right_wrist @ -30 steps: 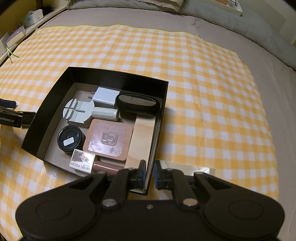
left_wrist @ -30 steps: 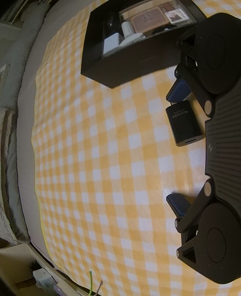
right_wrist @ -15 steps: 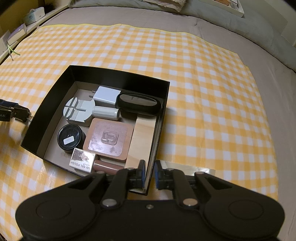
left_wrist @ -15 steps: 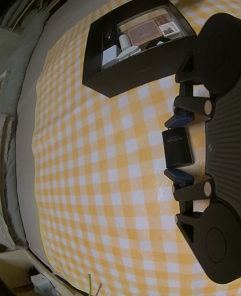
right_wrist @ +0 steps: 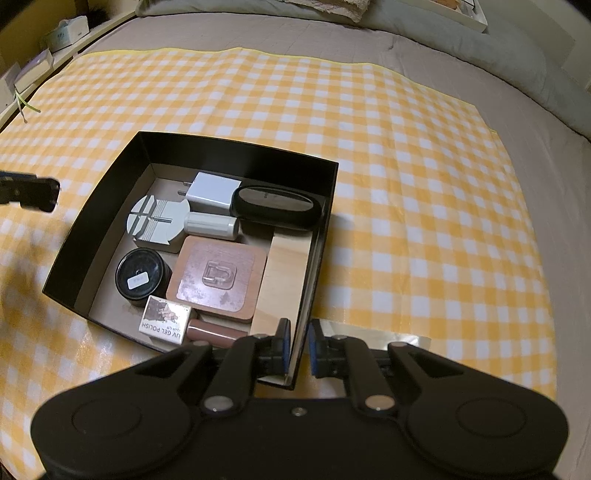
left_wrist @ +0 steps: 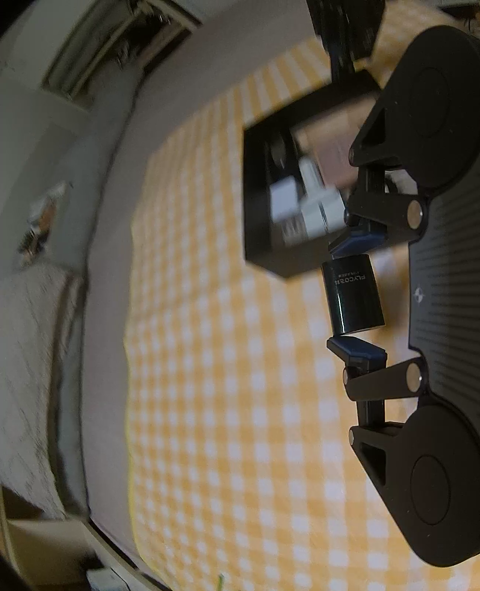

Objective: Organize rigid objects
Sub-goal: 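Carry the black charger into the black box and open the left gripper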

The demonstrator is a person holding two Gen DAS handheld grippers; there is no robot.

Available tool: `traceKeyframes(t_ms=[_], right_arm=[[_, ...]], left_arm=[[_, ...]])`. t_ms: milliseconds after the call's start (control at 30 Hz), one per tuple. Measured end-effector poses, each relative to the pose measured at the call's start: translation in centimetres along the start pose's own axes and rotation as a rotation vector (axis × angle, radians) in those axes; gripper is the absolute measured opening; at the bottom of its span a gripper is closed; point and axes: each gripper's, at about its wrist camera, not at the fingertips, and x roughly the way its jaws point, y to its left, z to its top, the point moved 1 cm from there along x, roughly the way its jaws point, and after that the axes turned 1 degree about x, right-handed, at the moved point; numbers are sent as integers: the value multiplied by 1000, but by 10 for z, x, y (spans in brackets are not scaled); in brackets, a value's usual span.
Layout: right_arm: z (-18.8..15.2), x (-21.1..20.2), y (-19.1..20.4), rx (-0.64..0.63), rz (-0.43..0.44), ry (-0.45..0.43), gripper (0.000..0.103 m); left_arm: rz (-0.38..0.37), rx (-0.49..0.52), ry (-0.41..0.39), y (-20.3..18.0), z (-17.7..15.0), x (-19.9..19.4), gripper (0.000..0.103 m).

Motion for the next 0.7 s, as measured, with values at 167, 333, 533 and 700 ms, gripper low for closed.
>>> traceKeyframes(t_ms=[167,333,533,700], right_arm=[[0,0,0,-1,0,0,10],[0,0,0,1,1,-2,10],[-1,-3,0,4,7,-9,10],[-2,-4,0,2,12,-12,10]], left_arm=[[-66,23,-49,-29,9,-12,49],[-80,31,-71,-54,22,-5,49],[-70,50,-68,-79,35,17,49],[-29,70,-61,-87,46,36,49]])
